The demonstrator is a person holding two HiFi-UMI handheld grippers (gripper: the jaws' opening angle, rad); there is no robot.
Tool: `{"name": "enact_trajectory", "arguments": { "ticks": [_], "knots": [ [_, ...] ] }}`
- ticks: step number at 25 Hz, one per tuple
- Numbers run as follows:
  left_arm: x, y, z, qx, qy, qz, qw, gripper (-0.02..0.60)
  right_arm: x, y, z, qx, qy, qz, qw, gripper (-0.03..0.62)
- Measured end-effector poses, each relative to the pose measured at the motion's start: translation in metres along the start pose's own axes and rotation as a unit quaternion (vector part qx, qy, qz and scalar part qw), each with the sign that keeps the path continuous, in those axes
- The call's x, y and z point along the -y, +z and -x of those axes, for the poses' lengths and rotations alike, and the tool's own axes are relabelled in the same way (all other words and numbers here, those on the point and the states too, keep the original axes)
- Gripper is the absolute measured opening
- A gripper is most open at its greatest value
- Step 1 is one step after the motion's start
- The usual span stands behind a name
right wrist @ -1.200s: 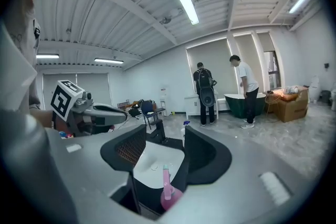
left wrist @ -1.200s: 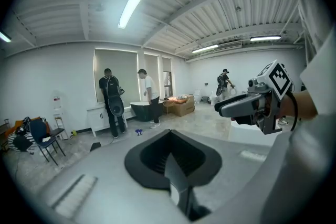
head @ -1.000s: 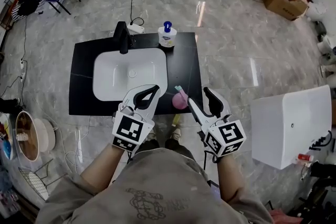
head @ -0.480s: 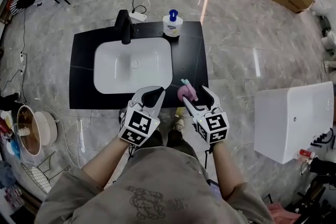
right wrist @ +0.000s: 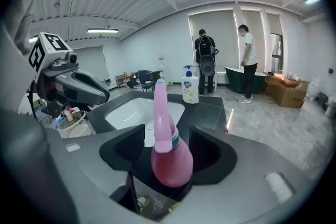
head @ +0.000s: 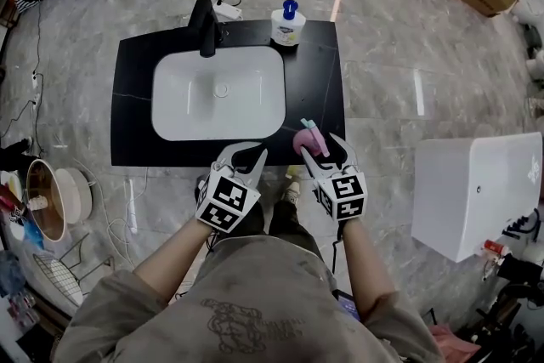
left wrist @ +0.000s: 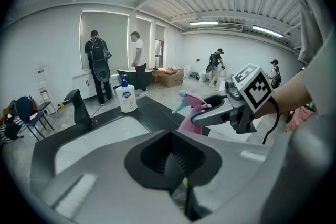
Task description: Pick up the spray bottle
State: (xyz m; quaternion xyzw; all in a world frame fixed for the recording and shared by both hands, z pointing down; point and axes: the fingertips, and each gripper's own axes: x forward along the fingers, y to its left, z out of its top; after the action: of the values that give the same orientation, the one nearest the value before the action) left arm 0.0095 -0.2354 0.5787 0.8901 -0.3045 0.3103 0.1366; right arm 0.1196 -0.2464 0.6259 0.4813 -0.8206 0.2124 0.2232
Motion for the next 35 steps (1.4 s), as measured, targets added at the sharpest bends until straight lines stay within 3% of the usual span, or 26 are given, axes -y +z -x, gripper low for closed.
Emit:
{"name": "enact_trajectory", "arguments": {
  "ticks": [6, 18, 28, 35],
  "knots": [
    [-0.011, -0.01, 0.001, -0.009, 0.012, 0.006, 0.9999, 0.0, 0.005, -0.008, -0.01, -0.009, -0.011, -0.012, 1.0, 0.204],
    [-0.035, 0.004, 0.019, 0.007, 0.05, 0.017, 0.9986, 0.0, 0.009, 0.016, 0.003, -0.033, 0.007, -0.03, 0.999, 0.196],
    [-0.053, 0.056, 0.045, 0.065, 0.075, 0.004, 0.995, 0.0, 0.002, 0.123, 0.053, 0.054, 0.004, 0.019, 0.998, 0.195],
    [-0.07, 0.111, 0.081, 0.123, 0.101, -0.023, 0.987, 0.0, -0.006, 0.207, 0.1, 0.144, -0.007, 0.044, 0.989, 0.192]
  ]
}}
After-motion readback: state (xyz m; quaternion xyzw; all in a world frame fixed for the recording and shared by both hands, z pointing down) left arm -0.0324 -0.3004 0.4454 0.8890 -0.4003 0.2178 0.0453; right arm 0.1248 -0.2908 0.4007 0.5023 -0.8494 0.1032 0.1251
